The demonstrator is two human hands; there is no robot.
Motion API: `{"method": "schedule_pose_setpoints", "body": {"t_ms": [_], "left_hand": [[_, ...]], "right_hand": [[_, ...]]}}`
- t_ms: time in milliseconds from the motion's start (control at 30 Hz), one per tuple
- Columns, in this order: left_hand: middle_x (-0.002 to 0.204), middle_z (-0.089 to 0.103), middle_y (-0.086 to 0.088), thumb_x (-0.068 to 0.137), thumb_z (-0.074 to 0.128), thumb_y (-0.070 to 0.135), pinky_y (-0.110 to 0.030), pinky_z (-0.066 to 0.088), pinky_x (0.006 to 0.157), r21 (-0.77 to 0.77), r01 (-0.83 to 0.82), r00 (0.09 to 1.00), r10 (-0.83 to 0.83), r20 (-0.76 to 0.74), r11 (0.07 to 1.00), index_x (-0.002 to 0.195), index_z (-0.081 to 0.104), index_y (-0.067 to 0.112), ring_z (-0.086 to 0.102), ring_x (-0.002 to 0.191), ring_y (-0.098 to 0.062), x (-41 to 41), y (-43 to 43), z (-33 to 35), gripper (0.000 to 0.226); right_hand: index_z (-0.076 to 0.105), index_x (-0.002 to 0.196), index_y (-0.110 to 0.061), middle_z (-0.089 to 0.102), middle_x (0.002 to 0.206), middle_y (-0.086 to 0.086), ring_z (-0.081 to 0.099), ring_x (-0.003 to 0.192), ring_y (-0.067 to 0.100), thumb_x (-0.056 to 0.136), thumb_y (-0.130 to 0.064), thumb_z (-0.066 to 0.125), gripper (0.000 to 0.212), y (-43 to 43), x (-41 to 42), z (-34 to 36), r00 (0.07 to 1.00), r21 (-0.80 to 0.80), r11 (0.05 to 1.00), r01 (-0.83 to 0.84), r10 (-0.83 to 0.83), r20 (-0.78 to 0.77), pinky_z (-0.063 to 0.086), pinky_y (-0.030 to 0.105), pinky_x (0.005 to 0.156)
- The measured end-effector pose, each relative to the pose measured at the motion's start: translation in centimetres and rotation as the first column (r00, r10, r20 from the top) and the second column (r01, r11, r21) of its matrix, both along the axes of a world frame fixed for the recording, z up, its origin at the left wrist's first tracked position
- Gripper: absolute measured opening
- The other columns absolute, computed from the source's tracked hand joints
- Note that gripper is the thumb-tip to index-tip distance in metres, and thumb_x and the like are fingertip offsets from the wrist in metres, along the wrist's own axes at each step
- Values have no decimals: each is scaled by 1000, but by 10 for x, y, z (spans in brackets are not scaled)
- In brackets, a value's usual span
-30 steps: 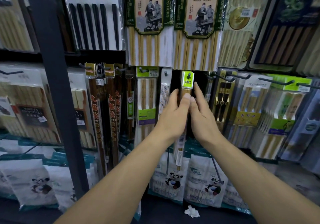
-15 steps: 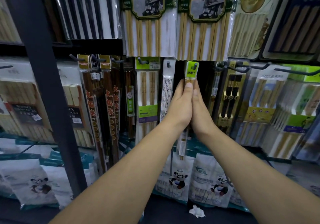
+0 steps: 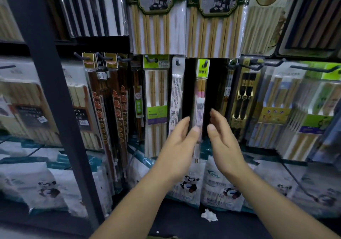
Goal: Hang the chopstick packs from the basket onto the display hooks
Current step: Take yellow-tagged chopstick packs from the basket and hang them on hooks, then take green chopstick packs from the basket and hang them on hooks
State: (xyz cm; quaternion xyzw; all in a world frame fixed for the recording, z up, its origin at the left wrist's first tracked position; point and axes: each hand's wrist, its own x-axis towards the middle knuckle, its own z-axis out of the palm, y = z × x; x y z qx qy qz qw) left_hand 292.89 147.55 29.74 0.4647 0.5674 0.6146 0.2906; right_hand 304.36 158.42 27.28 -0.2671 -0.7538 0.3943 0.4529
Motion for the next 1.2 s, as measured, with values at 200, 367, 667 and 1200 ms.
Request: {"method": "schedule_pose_setpoints", "body": {"t_ms": [200,367,667,1200], "left_hand": [[108,73,22,103,55,42,-17,53,86,-198,-111,994,106,-36,974,113,66,40,67,104,4,-20,-63,-91,15],[108,68,0,105,57,25,-44,54,95,-572,-306,950,200,-242,761,124,62,17,66,106,-25,-44,-102,-212,22],[111,66,-10,99,49,55,-52,56,89,-836,-340,940,179,-291,431,126,53,19,66,100,-32,-42,-184,-348,45],[83,66,1,89,49,66,-55,60,72,-807,-347,932,269,-241,478,95,49,30,68,76,-23,-38,-189,-374,37]], "right_hand": [[63,104,-42,65,102,-25,61,96,-5,103,-35,52,14,-43,39,-82,985,-153,985,80,-55,162,48,17,77],[68,87,-20,68,78,-3,61,71,10,99,-17,61,15,-79,52,-191,858,-335,942,34,144,493,46,25,68],[77,101,-12,75,102,8,67,95,23,94,-13,65,14,-127,64,-385,416,-478,876,68,411,811,42,25,70],[54,140,-17,54,131,10,47,120,30,87,-36,76,61,-100,26,-475,180,-168,985,-48,174,968,44,36,94]]}}
